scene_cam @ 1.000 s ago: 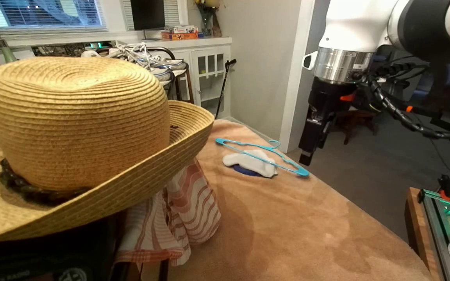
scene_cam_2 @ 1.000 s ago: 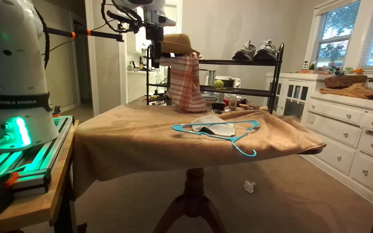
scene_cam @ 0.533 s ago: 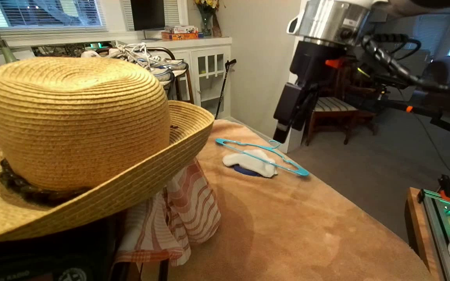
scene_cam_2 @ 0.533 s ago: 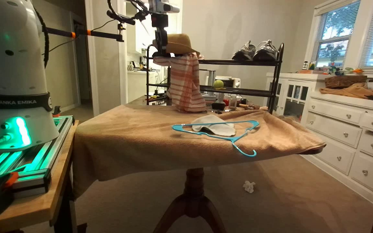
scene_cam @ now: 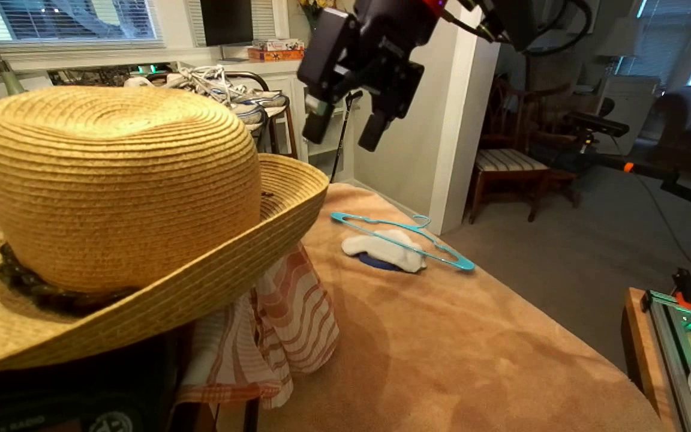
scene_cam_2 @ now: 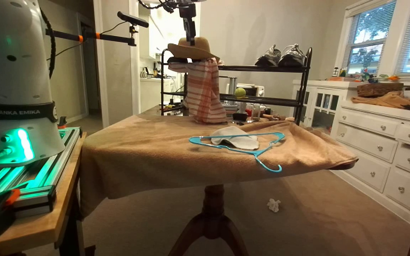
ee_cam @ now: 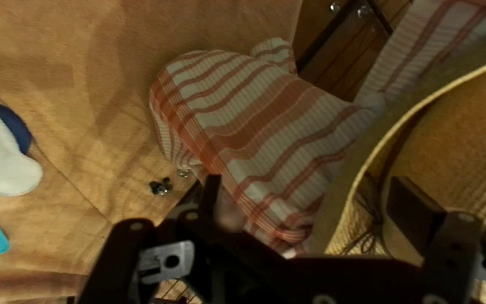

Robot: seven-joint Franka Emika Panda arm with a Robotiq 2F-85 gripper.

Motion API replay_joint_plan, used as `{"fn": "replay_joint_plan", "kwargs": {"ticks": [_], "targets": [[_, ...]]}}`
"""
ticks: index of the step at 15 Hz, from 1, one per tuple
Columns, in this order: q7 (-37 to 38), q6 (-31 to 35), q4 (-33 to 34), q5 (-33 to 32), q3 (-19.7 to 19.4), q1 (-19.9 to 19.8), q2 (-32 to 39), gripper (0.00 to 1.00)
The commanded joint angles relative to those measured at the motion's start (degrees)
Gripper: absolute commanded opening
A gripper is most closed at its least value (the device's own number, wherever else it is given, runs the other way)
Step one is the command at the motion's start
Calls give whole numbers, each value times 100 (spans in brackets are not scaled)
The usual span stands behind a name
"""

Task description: Remove the hat, brown mug and tea towel from the shoe rack and put them on the table

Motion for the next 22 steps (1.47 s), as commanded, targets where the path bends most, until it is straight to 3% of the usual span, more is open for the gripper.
{"fn": "replay_joint_plan", "kwargs": {"ticks": [1, 8, 14, 21, 22], "targets": [[503, 120, 946, -18, 123, 180, 827, 100], [936, 102, 1833, -170, 83, 499, 1381, 100], [1198, 51, 2004, -416, -23, 516, 1366, 100], [1024, 249, 2033, 8, 71, 588, 1478, 100], [1018, 295, 2019, 20, 76, 617, 1502, 94]]}}
